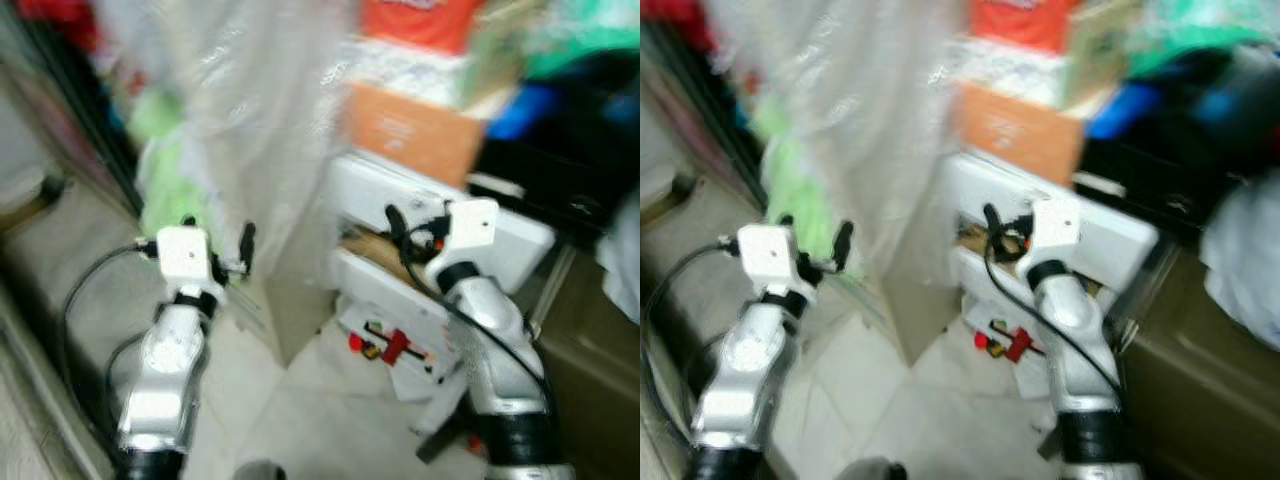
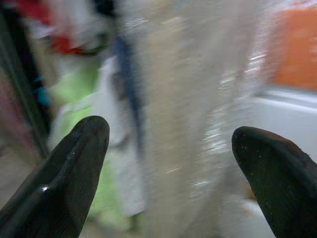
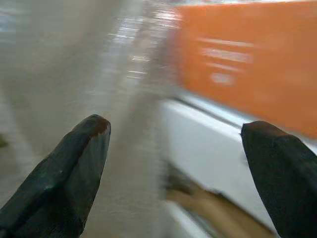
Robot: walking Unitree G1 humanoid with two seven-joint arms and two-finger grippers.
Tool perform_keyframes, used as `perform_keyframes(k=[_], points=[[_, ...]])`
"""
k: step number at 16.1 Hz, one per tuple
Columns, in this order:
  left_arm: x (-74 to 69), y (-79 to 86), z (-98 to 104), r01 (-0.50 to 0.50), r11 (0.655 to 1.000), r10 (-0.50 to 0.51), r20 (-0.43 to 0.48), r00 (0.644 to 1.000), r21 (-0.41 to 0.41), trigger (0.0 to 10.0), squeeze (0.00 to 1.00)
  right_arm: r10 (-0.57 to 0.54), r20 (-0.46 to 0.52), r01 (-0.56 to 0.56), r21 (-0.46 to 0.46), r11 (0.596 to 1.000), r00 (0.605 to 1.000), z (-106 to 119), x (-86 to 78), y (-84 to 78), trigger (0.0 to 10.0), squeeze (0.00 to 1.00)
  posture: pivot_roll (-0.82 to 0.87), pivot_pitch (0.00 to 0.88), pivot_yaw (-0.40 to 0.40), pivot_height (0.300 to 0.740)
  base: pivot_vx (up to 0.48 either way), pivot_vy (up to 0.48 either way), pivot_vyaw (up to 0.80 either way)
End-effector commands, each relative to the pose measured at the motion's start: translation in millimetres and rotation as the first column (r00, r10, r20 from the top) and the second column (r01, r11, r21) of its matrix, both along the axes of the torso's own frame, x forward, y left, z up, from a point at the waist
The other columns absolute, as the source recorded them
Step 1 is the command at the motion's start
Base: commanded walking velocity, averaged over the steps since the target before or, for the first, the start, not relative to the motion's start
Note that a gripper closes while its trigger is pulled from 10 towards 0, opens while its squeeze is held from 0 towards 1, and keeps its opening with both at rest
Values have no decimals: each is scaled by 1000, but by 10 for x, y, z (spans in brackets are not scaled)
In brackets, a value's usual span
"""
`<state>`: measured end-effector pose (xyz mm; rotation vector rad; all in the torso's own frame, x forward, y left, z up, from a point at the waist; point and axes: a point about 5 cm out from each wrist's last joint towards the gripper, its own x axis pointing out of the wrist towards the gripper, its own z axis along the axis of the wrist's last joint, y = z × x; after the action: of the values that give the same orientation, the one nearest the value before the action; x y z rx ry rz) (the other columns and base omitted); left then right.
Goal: Clean up the room
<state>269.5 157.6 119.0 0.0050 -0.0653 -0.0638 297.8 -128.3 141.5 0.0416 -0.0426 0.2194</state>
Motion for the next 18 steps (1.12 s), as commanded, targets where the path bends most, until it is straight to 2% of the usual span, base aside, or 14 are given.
perform_keyframes(k=[1, 18], points=[[12, -13, 48, 7, 1000, -7, 18, 1000, -1, 10000, 0, -6, 2, 6, -12, 1000, 1000, 8, 5, -34, 10000, 0, -146, 0, 45, 740, 0, 0, 800], [15, -99, -20, 31, 1000, -31, -27, 999, -2, 10000, 0, 26, 37, -25, -35, 999, 999, 74, 16, 13, 10000, 0, -147, 0, 40, 740, 0, 0, 800]])
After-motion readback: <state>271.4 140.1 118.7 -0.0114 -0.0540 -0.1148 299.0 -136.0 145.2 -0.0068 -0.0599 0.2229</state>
